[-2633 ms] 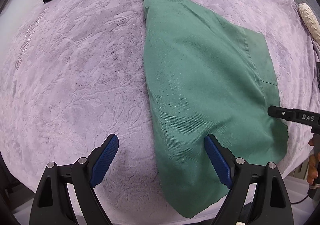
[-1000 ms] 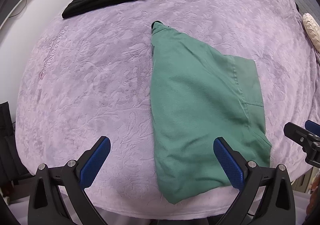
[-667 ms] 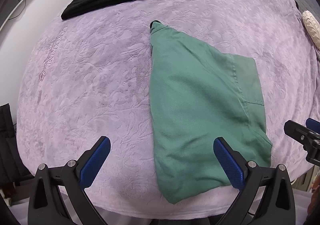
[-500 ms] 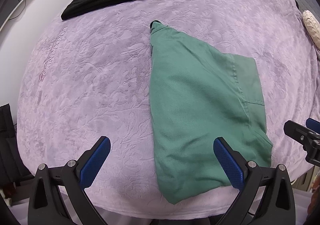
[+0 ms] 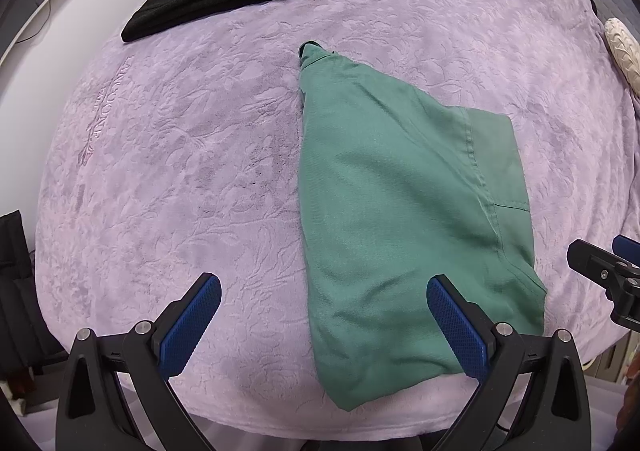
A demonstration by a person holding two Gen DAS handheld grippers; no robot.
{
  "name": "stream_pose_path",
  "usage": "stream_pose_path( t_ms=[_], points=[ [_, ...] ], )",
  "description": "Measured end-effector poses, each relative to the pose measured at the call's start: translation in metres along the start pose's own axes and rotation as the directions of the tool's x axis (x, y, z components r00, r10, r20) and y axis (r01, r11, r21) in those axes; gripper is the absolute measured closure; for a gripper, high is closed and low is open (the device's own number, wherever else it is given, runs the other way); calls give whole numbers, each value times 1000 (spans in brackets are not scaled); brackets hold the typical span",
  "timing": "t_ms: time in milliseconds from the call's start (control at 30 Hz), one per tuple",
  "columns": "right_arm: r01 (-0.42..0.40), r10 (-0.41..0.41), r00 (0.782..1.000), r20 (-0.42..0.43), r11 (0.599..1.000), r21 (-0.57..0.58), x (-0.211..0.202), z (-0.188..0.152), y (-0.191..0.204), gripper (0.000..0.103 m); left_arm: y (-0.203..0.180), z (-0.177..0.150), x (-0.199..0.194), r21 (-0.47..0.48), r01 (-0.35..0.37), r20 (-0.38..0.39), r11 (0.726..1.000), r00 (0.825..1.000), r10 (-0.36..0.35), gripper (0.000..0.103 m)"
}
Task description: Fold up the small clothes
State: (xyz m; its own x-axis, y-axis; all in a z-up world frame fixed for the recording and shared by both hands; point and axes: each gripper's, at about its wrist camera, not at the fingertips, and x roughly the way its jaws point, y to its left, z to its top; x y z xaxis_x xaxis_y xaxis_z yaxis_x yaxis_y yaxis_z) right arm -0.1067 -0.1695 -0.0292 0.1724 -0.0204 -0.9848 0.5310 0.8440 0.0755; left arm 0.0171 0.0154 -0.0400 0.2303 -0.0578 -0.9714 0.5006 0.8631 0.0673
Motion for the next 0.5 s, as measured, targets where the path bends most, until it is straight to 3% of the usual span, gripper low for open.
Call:
stream_pose_path(
  t_ms=[500],
  points=[
    [-1, 1, 1000, 0, 1000, 1, 0, -1, -1, 0, 0, -1, -2, 9, -3, 5, 1000, 1000, 2, 0]
  ],
)
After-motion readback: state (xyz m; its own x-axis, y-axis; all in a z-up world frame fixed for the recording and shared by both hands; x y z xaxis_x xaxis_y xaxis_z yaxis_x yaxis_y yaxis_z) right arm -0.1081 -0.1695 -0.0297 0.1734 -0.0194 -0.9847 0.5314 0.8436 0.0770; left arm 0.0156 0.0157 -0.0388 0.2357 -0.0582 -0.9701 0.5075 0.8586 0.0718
